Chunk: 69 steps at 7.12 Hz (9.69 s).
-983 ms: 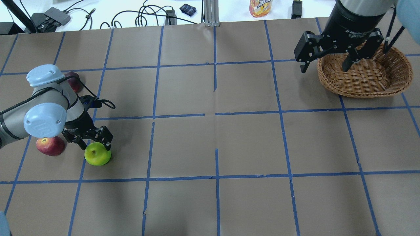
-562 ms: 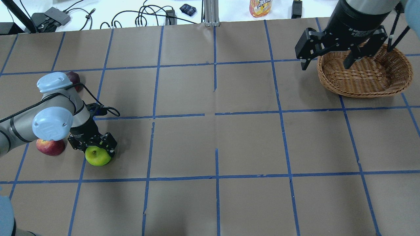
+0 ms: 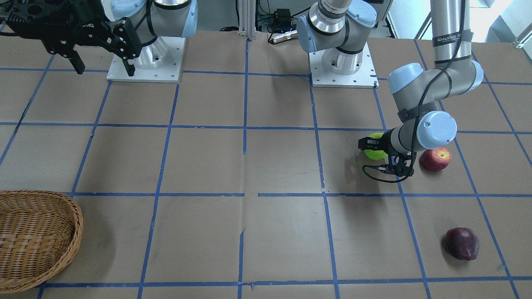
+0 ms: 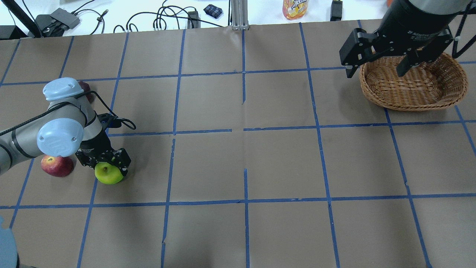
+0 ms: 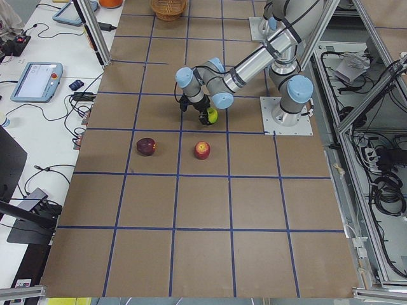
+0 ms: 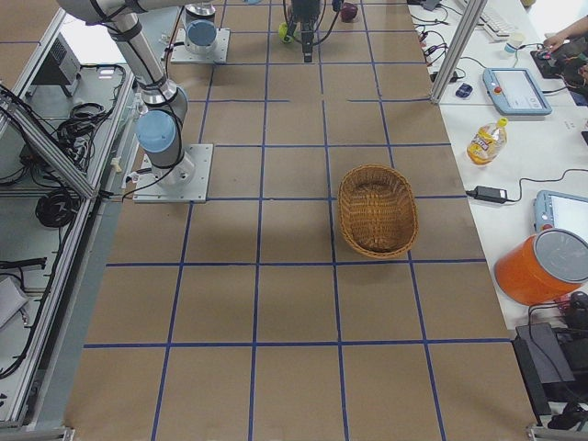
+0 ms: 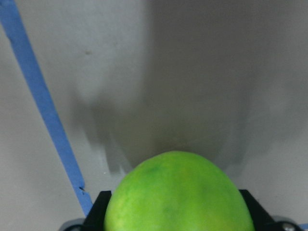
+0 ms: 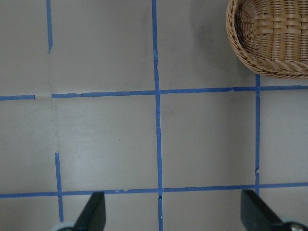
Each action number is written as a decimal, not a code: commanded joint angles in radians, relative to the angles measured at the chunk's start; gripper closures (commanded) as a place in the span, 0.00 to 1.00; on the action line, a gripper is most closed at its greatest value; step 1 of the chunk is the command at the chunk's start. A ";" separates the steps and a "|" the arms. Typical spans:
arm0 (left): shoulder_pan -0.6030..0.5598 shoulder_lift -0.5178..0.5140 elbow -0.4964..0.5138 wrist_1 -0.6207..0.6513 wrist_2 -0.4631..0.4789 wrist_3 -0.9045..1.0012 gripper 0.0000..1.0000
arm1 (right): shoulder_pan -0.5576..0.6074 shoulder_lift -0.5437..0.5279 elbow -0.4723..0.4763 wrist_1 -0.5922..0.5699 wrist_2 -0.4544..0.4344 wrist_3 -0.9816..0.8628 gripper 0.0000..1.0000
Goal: Put all apples into basket
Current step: 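Close the left gripper on the green apple and lift it, then carry the green apple to the table center and set it down, then open the left gripper and withdraw while the right gripper approaches the green apple, then grasp the green apple with the right gripper while the left grasps the red apple, then lift the green apple over the basket while the left carries the red apple centerward, then release the green apple into the basket while the left sets the red apple down, then move the left gripper to the dark red apple while the right approaches the red apple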
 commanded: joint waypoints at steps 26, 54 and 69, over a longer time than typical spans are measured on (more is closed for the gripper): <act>0.215 -0.090 0.353 -0.179 0.168 0.278 0.00 | 0.328 0.536 0.113 -0.526 0.137 0.551 0.00; -0.648 -0.323 0.506 -0.017 -0.241 -0.848 0.00 | -0.496 0.797 -0.241 -0.503 -0.157 -0.474 1.00; 0.094 -0.429 0.720 0.049 0.089 0.269 0.00 | 0.145 0.593 -0.206 -0.164 0.140 0.392 0.00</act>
